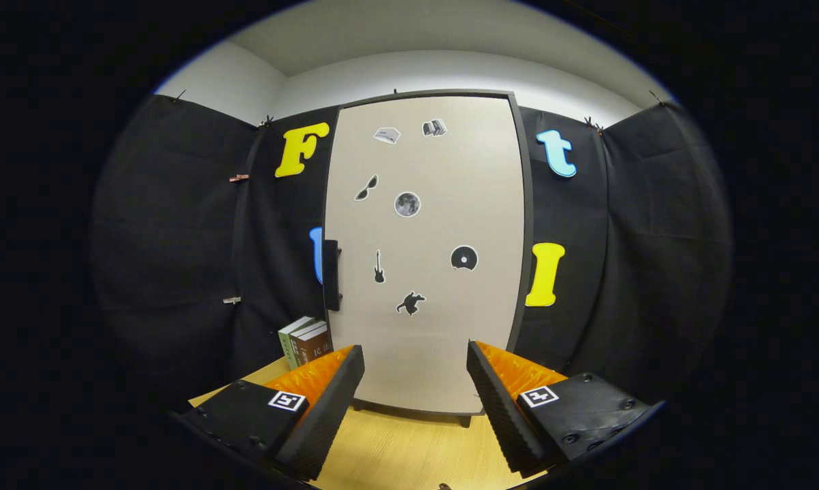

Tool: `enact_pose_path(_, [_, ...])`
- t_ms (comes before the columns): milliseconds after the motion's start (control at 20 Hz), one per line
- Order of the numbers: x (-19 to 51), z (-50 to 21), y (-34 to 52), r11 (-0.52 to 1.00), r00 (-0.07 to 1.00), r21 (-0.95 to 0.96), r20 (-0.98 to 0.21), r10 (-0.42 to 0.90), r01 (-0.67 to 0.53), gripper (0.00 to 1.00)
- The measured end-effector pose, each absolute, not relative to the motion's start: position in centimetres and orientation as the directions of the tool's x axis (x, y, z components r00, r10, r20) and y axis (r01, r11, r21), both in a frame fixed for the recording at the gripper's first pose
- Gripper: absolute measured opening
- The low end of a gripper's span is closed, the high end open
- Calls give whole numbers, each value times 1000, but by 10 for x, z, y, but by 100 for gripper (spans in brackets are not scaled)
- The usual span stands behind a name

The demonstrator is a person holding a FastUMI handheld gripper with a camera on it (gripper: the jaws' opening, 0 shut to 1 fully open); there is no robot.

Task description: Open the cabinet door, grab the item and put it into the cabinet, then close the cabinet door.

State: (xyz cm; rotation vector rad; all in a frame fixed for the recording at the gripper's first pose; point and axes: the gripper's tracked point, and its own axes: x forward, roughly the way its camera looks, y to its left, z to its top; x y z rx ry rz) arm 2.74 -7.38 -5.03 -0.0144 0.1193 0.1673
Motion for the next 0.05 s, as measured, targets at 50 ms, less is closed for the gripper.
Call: enact_pose_path(50, [28,-50,-74,986,979,-8,-120,163,-165,98])
